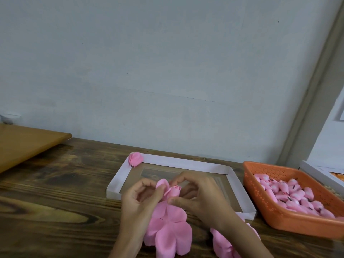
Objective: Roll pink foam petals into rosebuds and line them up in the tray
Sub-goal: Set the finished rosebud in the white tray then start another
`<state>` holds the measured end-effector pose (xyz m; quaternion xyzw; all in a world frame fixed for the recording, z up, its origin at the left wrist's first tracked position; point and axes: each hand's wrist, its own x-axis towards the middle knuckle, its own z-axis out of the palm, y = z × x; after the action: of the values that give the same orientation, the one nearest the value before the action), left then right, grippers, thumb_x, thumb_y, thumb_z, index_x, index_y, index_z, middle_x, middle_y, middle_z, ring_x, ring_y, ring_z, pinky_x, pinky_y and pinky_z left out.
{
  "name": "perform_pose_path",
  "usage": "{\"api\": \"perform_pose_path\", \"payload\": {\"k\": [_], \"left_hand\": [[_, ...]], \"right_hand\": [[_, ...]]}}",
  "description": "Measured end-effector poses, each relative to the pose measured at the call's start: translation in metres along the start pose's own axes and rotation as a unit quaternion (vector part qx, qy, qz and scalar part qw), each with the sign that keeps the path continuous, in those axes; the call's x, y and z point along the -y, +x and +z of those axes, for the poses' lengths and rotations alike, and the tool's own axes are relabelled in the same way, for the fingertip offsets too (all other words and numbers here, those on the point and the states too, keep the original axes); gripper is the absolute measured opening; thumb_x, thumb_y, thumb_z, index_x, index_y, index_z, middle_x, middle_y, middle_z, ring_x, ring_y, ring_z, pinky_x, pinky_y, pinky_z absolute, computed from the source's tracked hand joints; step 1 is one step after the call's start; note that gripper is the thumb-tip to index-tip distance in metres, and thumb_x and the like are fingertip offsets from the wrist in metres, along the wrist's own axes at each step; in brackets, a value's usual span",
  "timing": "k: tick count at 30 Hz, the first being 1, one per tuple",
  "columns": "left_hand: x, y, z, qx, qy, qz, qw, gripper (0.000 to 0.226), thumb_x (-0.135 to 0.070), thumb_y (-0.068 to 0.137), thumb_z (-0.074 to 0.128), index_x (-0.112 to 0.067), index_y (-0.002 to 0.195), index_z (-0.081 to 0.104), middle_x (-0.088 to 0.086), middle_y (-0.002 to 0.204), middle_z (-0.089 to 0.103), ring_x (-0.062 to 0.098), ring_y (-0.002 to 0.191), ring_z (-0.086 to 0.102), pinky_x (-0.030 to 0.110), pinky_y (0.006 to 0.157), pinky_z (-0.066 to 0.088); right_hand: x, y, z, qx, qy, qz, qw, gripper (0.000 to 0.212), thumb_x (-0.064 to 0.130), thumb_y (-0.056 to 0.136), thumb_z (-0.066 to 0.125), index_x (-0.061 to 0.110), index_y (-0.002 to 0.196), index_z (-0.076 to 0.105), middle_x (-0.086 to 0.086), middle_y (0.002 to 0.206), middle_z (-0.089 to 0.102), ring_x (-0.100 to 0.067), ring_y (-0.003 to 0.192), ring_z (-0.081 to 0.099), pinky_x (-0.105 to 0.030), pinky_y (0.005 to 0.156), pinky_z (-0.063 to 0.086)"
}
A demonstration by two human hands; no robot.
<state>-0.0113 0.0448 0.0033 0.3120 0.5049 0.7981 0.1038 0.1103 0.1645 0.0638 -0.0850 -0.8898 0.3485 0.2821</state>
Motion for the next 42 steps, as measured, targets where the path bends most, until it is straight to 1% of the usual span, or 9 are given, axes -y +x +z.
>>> {"api": "perform_pose_path", "payload": {"k": [5, 10, 13, 16, 23, 30, 34, 37, 42], "left_hand": [[-0.001, 0.0, 0.0, -0.004, 0.011, 0.03, 1.0, 0.011, -0.025, 0.08, 0.082, -0.017, 0.086, 0.077, 0.008, 0.089, 0.078, 0.024, 0.085, 0.076, 0.025, 0.07, 0.06], [0.0, 0.009, 0.005, -0.013, 0.019, 0.018, 1.0, 0.012, -0.028, 0.078, 0.081, -0.016, 0.082, 0.077, 0.01, 0.084, 0.077, 0.021, 0.08, 0.075, 0.024, 0.068, 0.059], [0.002, 0.03, 0.012, 0.005, 0.049, 0.013, 0.999, 0.008, -0.012, 0.085, 0.081, -0.01, 0.08, 0.075, 0.009, 0.079, 0.076, 0.023, 0.077, 0.075, 0.028, 0.067, 0.061], [0.003, 0.057, 0.019, 0.022, 0.073, -0.006, 0.997, 0.008, -0.003, 0.086, 0.079, -0.005, 0.081, 0.073, 0.004, 0.074, 0.075, 0.016, 0.07, 0.073, 0.024, 0.063, 0.059], [0.03, 0.084, 0.021, -0.026, 0.078, -0.041, 0.996, 0.008, -0.005, 0.089, 0.073, -0.004, 0.082, 0.07, 0.0, 0.073, 0.072, 0.013, 0.072, 0.071, 0.021, 0.063, 0.056], [0.033, 0.078, 0.022, -0.004, 0.053, -0.032, 0.998, 0.006, -0.005, 0.087, 0.076, -0.009, 0.084, 0.073, 0.004, 0.081, 0.076, 0.015, 0.077, 0.073, 0.023, 0.066, 0.058], [0.03, 0.074, 0.022, 0.017, 0.051, -0.007, 0.999, 0.006, -0.003, 0.085, 0.078, -0.009, 0.085, 0.076, 0.003, 0.082, 0.077, 0.013, 0.079, 0.074, 0.018, 0.067, 0.056], [0.029, 0.071, 0.022, 0.023, 0.044, 0.001, 0.999, 0.005, -0.005, 0.086, 0.08, -0.009, 0.085, 0.078, 0.003, 0.082, 0.078, 0.012, 0.078, 0.074, 0.017, 0.067, 0.056], [0.03, 0.068, 0.023, 0.024, 0.032, 0.02, 0.999, 0.003, -0.007, 0.085, 0.081, -0.009, 0.083, 0.08, 0.006, 0.082, 0.078, 0.016, 0.078, 0.075, 0.019, 0.067, 0.056]], "right_hand": [[-0.002, 0.007, -0.002, -0.011, -0.027, 0.034, 0.999, 0.023, 0.029, 0.079, 0.088, 0.03, 0.092, 0.069, 0.008, 0.086, 0.078, -0.009, 0.075, 0.076, -0.045, 0.074, 0.063], [-0.011, 0.011, -0.002, -0.03, -0.015, 0.053, 0.998, 0.026, 0.028, 0.078, 0.089, 0.034, 0.087, 0.066, 0.009, 0.088, 0.076, -0.01, 0.074, 0.076, -0.035, 0.069, 0.061], [-0.015, 0.017, 0.0, -0.04, 0.002, 0.056, 0.998, 0.026, 0.026, 0.076, 0.089, 0.035, 0.086, 0.067, 0.008, 0.087, 0.076, -0.012, 0.072, 0.076, -0.031, 0.066, 0.06], [-0.021, 0.031, -0.003, -0.059, 0.006, 0.066, 0.996, 0.026, 0.023, 0.075, 0.091, 0.033, 0.083, 0.068, 0.011, 0.088, 0.075, -0.013, 0.068, 0.075, -0.031, 0.066, 0.058], [-0.034, 0.051, -0.002, -0.069, -0.002, 0.063, 0.996, 0.025, 0.022, 0.075, 0.09, 0.028, 0.088, 0.07, 0.009, 0.093, 0.075, -0.013, 0.07, 0.076, -0.041, 0.073, 0.062], [-0.041, 0.047, 0.006, -0.078, -0.056, 0.061, 0.993, 0.024, 0.034, 0.073, 0.089, 0.031, 0.085, 0.069, 0.017, 0.086, 0.074, -0.004, 0.065, 0.072, -0.017, 0.06, 0.049], [-0.044, 0.043, 0.01, -0.106, -0.03, 0.069, 0.992, 0.028, 0.038, 0.072, 0.092, 0.027, 0.085, 0.07, 0.014, 0.083, 0.074, -0.005, 0.063, 0.072, -0.021, 0.058, 0.052], [-0.045, 0.041, 0.013, -0.103, -0.029, 0.069, 0.992, 0.028, 0.036, 0.073, 0.092, 0.025, 0.085, 0.069, 0.015, 0.075, 0.074, -0.003, 0.062, 0.072, -0.014, 0.056, 0.044], [-0.047, 0.038, 0.014, -0.087, -0.021, 0.067, 0.994, 0.025, 0.026, 0.075, 0.091, 0.024, 0.085, 0.068, 0.009, 0.07, 0.075, -0.003, 0.064, 0.073, -0.02, 0.061, 0.052]]}}
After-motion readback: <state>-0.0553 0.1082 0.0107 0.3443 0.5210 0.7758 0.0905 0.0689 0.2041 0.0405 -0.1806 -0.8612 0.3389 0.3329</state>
